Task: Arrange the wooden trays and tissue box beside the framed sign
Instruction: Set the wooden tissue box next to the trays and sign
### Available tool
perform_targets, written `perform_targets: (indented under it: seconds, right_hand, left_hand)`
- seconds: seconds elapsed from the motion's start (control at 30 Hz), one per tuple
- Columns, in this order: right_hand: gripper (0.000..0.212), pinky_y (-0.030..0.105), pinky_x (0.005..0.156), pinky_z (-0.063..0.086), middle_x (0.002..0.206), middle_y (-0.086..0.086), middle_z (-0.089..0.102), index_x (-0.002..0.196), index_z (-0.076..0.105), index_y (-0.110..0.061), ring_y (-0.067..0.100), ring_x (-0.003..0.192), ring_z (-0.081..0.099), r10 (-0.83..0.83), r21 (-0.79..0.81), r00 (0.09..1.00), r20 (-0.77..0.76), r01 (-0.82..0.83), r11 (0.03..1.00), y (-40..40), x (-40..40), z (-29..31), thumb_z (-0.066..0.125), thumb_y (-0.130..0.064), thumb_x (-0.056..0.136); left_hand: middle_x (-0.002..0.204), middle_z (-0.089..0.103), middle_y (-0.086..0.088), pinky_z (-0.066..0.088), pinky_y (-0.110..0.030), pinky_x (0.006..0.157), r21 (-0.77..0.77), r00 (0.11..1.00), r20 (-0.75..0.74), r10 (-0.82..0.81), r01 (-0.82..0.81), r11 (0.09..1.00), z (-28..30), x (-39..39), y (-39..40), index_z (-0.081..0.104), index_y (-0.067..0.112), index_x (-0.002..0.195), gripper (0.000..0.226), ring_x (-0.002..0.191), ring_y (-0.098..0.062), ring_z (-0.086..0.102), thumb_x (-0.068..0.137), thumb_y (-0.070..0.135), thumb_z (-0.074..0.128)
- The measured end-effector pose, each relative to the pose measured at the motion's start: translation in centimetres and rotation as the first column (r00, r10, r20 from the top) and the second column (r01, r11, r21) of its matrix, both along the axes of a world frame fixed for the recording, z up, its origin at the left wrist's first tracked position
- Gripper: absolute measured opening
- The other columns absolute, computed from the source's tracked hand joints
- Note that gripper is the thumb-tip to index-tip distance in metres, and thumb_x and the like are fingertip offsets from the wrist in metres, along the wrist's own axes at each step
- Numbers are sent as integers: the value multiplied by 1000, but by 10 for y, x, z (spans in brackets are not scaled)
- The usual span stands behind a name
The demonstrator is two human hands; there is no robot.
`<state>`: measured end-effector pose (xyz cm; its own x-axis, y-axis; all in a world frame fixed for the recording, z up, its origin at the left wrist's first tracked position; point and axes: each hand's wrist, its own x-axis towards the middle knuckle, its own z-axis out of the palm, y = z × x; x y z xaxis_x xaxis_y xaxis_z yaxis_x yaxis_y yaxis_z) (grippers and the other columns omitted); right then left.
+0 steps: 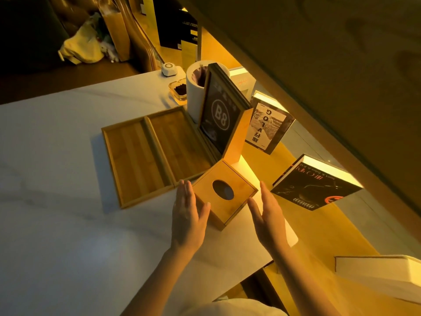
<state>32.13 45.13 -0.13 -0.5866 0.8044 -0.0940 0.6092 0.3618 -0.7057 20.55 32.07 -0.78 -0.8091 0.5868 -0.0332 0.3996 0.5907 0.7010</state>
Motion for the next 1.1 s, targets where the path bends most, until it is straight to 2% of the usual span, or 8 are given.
perform_targets:
  seconds: [0.1, 0.2, 0.27, 0.33, 0.47, 0.67, 0.9, 1.1]
  right_hand:
    - [61, 38, 115, 9, 150, -6, 3, 140, 2, -30, 16, 141, 1, 238, 263, 959, 156, -272, 926, 4, 7, -4, 11, -60, 88]
    - [67, 32, 113, -10, 147, -12, -14, 136, -12, -37, 8, 136, -21, 309, 250, 909, 280, -380, 890, 7, 8, -10, -7, -69, 78]
    - [67, 31, 112, -12, 146, -12, -18, 134, -16, -38, 5, 133, -25, 332, 226, 893, 304, -406, 886, 8, 8, -13, -9, -71, 76]
    - [68, 31, 113, -9, 147, -12, -17, 134, -16, -38, 5, 134, -24, 345, 206, 892, 291, -410, 888, 7, 8, -15, -6, -72, 76]
    - [71, 31, 113, -5, 147, -11, -14, 134, -14, -37, 6, 135, -19, 299, 182, 922, 248, -347, 920, 0, 5, -18, -3, -74, 74]
    - [72, 33, 114, -3, 147, -12, -12, 135, -10, -37, 7, 136, -15, 167, 157, 972, 164, -193, 968, -20, -2, -22, 0, -75, 74]
    - [70, 33, 112, -6, 146, -13, -13, 134, -11, -36, 7, 135, -16, 101, 169, 982, 162, -129, 977, -28, -5, -24, 1, -74, 76]
    - [61, 34, 112, -11, 145, -11, -15, 134, -12, -33, 10, 136, -18, 106, 217, 966, 236, -159, 963, -29, -6, -17, 19, -57, 87]
  left_hand:
    - [149, 1, -4, 13, -38, 109, -105, 979, -178, -103, 85, 991, -2, 10, -3, 10, 13, 139, 68, 137, -19, 3, 87, 45, 40]
    - [146, -14, 1, -1, -38, 109, -243, 977, -159, -141, 100, 965, -4, 15, -2, -6, 19, 138, 73, 135, -16, -13, 81, 61, 13]
    - [145, -20, 0, -5, -37, 108, -319, 978, -149, -148, 94, 943, -6, 16, -2, -13, 20, 137, 83, 134, -16, -19, 71, 70, -11]
    - [143, -24, 0, -6, -37, 108, -340, 981, -121, -149, 100, 935, -6, 15, -1, -19, 22, 133, 85, 134, -17, -20, 64, 72, -19]
    - [142, -25, 0, 1, -38, 113, -298, 982, -65, -179, 152, 942, -6, 7, -1, -22, 25, 128, 72, 139, -17, -13, 75, 64, 9]
    - [139, -27, 2, 8, -41, 114, -331, 952, -52, -302, 269, 905, -3, -14, -1, -15, 18, 138, 77, 141, -20, -9, 85, 57, 25]
    - [137, -29, 2, 8, -43, 114, -362, 926, -27, -377, 342, 867, -1, -28, 1, -15, 18, 139, 78, 141, -21, -11, 85, 56, 28]
    - [145, -21, 2, 4, -41, 115, -366, 924, -100, -370, 312, 877, -1, -26, -1, -15, 22, 137, 74, 139, -17, -13, 86, 56, 26]
